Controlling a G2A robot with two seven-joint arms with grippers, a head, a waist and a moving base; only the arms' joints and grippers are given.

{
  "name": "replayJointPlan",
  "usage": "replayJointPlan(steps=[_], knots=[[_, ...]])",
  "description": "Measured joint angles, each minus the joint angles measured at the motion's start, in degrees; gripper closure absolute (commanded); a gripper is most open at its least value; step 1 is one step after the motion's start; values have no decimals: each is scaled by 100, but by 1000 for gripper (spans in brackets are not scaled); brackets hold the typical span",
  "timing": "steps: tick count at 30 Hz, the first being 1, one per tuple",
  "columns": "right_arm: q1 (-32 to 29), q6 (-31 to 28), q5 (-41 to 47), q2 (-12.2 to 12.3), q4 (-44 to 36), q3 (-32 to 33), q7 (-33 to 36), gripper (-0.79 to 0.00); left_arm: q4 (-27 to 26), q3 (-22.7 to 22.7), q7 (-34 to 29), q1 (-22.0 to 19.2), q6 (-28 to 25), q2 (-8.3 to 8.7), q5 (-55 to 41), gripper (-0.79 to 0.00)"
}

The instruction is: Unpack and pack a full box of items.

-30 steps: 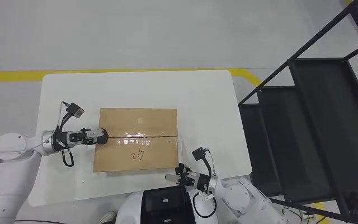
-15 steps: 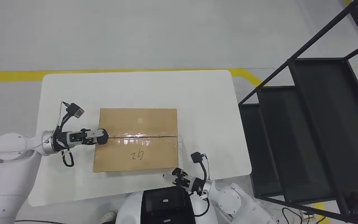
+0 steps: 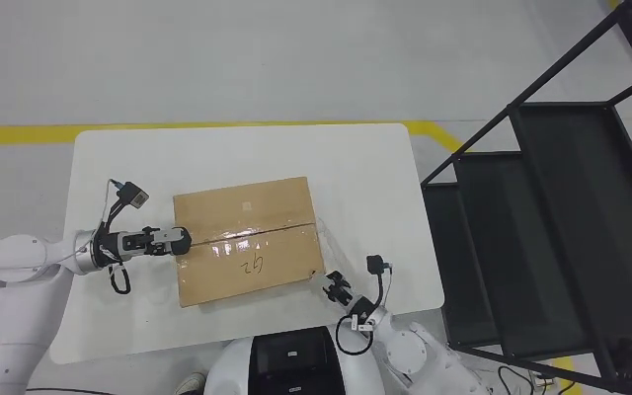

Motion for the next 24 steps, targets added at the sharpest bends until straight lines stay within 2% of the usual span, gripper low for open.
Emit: replayJointPlan(steps=[5,15,24], knots=[[-69,-80,177,23,-15,270,-146,-785,0,0,0,0,0,0,0,-785],[200,-451,644,-35,196,452,-465,-785,0,0,0,0,0,0,0,-785],[684,-876,1669,-163,1029,285,-203,-785,0,0,0,0,0,0,0,-785]])
